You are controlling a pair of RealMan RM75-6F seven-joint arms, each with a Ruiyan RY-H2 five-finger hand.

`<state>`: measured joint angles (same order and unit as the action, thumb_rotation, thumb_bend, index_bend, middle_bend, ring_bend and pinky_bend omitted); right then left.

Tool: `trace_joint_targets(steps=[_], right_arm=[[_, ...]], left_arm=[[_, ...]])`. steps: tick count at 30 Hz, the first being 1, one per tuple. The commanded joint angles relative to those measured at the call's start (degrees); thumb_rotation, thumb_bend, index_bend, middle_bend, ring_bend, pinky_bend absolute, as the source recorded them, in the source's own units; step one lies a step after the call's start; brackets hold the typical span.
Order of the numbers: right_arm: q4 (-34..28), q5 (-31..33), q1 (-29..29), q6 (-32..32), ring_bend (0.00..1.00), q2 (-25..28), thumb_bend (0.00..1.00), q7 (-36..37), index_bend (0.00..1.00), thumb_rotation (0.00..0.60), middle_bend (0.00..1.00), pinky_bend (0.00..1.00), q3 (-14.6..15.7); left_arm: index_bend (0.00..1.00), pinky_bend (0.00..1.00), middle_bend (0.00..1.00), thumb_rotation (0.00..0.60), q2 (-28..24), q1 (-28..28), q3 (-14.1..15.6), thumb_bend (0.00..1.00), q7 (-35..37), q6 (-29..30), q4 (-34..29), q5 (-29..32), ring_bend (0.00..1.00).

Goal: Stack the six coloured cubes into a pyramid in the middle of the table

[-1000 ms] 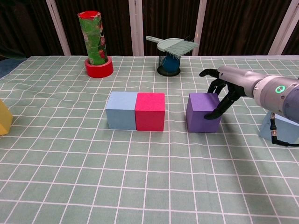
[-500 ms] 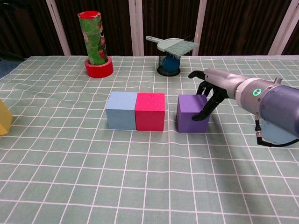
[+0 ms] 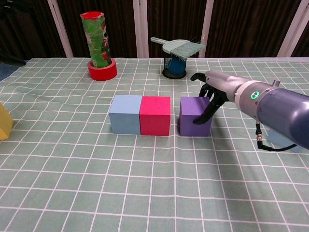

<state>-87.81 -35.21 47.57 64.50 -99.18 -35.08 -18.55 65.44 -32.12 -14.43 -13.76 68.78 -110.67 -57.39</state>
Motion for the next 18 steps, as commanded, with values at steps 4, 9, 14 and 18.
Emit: trace_joint_targets(steps=[4,9,14,18], right_arm=[[-0.1,0.1,0.3,0.4,0.29,-0.2,0.19,-0.2,0.00,0.600,0.44,0.00,-0.1],[-0.2,0.1,0.4,0.9,0.29,-0.4,0.19,-0.2,0.00,0.600,0.45,0.00,-0.2],[-0.3,0.1,0.6,1.4,0.29,-0.6,0.19,-0.2,0.00,0.600,0.45,0.00,-0.5],[-0.6,0.4,0.8,1.7,0.29,-0.6,0.19,-0.6,0.00,0.600,0.45,0.00,-0.7]], left_arm=[[0.00,0.00,0.04,0.600,0.0,0.0,0.0,0.04,0.3,-0.1,0.0,0.0,0.00],[0.00,0.00,0.04,0.600,-0.1,0.0,0.0,0.04,0.4,-0.2,0.0,0.0,0.00],[0.00,0.00,0.04,0.600,-0.1,0.0,0.0,0.04,0.6,-0.2,-0.1,0.0,0.00],[0.00,0.00,0.04,0.600,-0.2,0.0,-0.1,0.04,0.7,-0.2,-0.2,0.0,0.00]])
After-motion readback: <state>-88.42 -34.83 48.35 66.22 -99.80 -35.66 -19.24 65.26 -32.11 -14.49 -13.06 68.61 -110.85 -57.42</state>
